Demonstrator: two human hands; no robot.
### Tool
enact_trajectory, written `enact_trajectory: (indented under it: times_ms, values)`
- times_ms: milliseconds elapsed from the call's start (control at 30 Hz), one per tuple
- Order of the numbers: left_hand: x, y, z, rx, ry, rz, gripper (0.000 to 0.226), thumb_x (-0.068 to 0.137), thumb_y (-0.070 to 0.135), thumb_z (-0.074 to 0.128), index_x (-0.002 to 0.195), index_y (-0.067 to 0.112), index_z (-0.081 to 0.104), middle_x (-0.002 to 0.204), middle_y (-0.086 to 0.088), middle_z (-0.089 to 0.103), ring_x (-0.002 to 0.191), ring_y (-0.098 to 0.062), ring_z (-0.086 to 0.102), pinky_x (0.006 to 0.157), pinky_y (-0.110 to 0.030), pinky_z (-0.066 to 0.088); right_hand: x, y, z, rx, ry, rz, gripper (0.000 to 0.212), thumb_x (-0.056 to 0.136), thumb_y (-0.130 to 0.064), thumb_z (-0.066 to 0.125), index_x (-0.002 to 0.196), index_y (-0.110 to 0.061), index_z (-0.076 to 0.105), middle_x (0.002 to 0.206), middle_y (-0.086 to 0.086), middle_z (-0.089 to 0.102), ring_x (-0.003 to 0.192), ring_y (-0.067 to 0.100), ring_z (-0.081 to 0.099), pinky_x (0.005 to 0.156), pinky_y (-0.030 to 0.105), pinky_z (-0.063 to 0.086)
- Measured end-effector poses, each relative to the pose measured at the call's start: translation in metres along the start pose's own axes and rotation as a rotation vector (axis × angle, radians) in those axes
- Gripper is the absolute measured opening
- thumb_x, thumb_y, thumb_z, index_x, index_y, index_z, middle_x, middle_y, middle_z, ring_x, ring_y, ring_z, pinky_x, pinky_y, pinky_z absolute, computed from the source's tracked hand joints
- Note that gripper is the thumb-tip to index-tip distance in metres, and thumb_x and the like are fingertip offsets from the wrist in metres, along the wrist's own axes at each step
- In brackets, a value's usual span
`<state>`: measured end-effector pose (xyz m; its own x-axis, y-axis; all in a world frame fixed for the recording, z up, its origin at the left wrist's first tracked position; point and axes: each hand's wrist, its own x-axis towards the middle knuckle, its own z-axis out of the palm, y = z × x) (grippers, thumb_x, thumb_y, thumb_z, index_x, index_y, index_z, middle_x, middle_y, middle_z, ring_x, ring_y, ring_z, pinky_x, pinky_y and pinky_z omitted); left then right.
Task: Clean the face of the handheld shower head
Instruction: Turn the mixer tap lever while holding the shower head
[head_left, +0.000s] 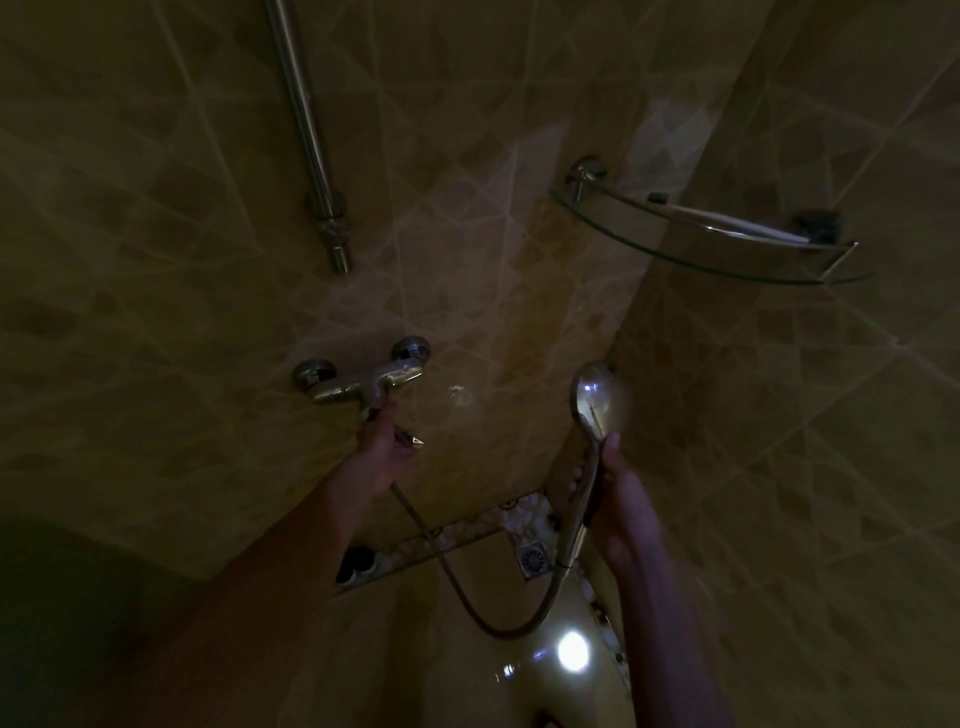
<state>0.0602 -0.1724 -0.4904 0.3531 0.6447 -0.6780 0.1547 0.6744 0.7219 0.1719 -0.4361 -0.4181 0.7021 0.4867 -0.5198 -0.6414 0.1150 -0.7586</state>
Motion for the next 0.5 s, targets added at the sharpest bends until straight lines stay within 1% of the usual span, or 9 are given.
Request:
enact_trajectory:
  times_ms: [67, 167, 233, 300, 333, 367, 433, 467, 500]
  values:
    - [0.001, 0.001, -0.001, 0.009, -0.001, -0.006, 0.048, 0.089, 0.052, 0.052, 0.076, 0.006, 0.049, 0.066, -0.011, 0.046, 0.057, -0.023, 0.051, 0.043, -0.024, 0.05, 0.0, -0.001, 0.001, 0.001, 0.006, 0.002, 0.043, 0.088, -0.054, 0.053, 0.091, -0.012, 0.062, 0.064, 0.001, 0.055, 0.059, 0.013, 0.051, 0.065, 0.03, 0.041]
    - [0.003, 0.0, -0.003, 0.032, -0.005, -0.012, 0.051, 0.088, 0.055, 0.051, 0.076, 0.006, 0.049, 0.067, -0.013, 0.046, 0.057, -0.024, 0.052, 0.054, -0.033, 0.048, -0.001, -0.002, 0.003, -0.002, 0.012, 0.018, 0.041, 0.089, -0.053, 0.053, 0.089, -0.013, 0.061, 0.065, 0.002, 0.054, 0.06, 0.014, 0.05, 0.064, 0.03, 0.04]
    - [0.004, -0.002, -0.002, 0.044, -0.003, -0.001, 0.051, 0.088, 0.056, 0.05, 0.076, 0.007, 0.049, 0.065, -0.013, 0.046, 0.048, -0.022, 0.056, 0.053, -0.034, 0.049, -0.001, -0.002, 0.004, 0.003, 0.016, 0.025, 0.04, 0.089, -0.053, 0.054, 0.087, -0.013, 0.059, 0.065, 0.003, 0.052, 0.06, 0.015, 0.049, 0.063, 0.03, 0.04]
    - [0.005, -0.002, -0.002, 0.048, 0.009, 0.009, 0.051, 0.087, 0.057, 0.051, 0.077, 0.007, 0.049, 0.064, -0.011, 0.046, 0.037, -0.019, 0.054, 0.046, -0.03, 0.048, -0.001, -0.002, 0.004, 0.002, 0.022, 0.018, 0.039, 0.09, -0.052, 0.053, 0.088, -0.013, 0.058, 0.065, 0.003, 0.051, 0.059, 0.015, 0.048, 0.063, 0.03, 0.041]
    - [0.005, -0.002, -0.002, 0.043, 0.011, 0.012, 0.05, 0.086, 0.057, 0.052, 0.08, 0.007, 0.05, 0.064, -0.011, 0.046, 0.04, -0.02, 0.053, 0.045, -0.029, 0.048, -0.002, -0.003, 0.004, 0.004, 0.028, 0.015, 0.039, 0.09, -0.051, 0.053, 0.088, -0.013, 0.059, 0.065, 0.003, 0.051, 0.058, 0.015, 0.048, 0.063, 0.029, 0.041]
    - [0.006, -0.002, -0.002, 0.032, 0.011, 0.01, 0.05, 0.085, 0.057, 0.054, 0.085, 0.007, 0.051, 0.066, -0.011, 0.046, 0.047, -0.021, 0.053, 0.046, -0.029, 0.048, -0.003, -0.003, 0.004, 0.01, 0.03, 0.011, 0.038, 0.091, -0.05, 0.053, 0.089, -0.012, 0.06, 0.065, 0.003, 0.051, 0.058, 0.014, 0.048, 0.063, 0.029, 0.041]
    - [0.007, -0.002, -0.001, 0.001, 0.003, -0.002, 0.051, 0.084, 0.057, 0.055, 0.095, 0.008, 0.051, 0.069, -0.012, 0.049, 0.058, -0.025, 0.054, 0.051, -0.033, 0.049, -0.006, -0.005, 0.005, 0.016, 0.029, 0.003, 0.038, 0.092, -0.048, 0.053, 0.092, -0.011, 0.061, 0.064, 0.002, 0.052, 0.057, 0.013, 0.049, 0.063, 0.028, 0.042]
    - [0.007, -0.002, -0.001, -0.009, -0.007, -0.007, 0.051, 0.084, 0.058, 0.056, 0.094, 0.007, 0.051, 0.07, -0.012, 0.049, 0.06, -0.025, 0.054, 0.054, -0.034, 0.05, -0.009, -0.006, 0.005, 0.01, 0.029, 0.0, 0.038, 0.092, -0.048, 0.052, 0.092, -0.011, 0.062, 0.064, 0.002, 0.052, 0.057, 0.013, 0.049, 0.062, 0.028, 0.042]
    - [0.009, -0.004, -0.002, -0.008, -0.015, -0.011, 0.053, 0.084, 0.058, 0.055, 0.088, 0.006, 0.052, 0.069, -0.012, 0.049, 0.061, -0.026, 0.054, 0.055, -0.034, 0.05, -0.011, -0.007, 0.006, 0.002, 0.029, 0.002, 0.038, 0.093, -0.048, 0.051, 0.09, -0.012, 0.061, 0.065, 0.003, 0.052, 0.057, 0.013, 0.049, 0.061, 0.028, 0.041]
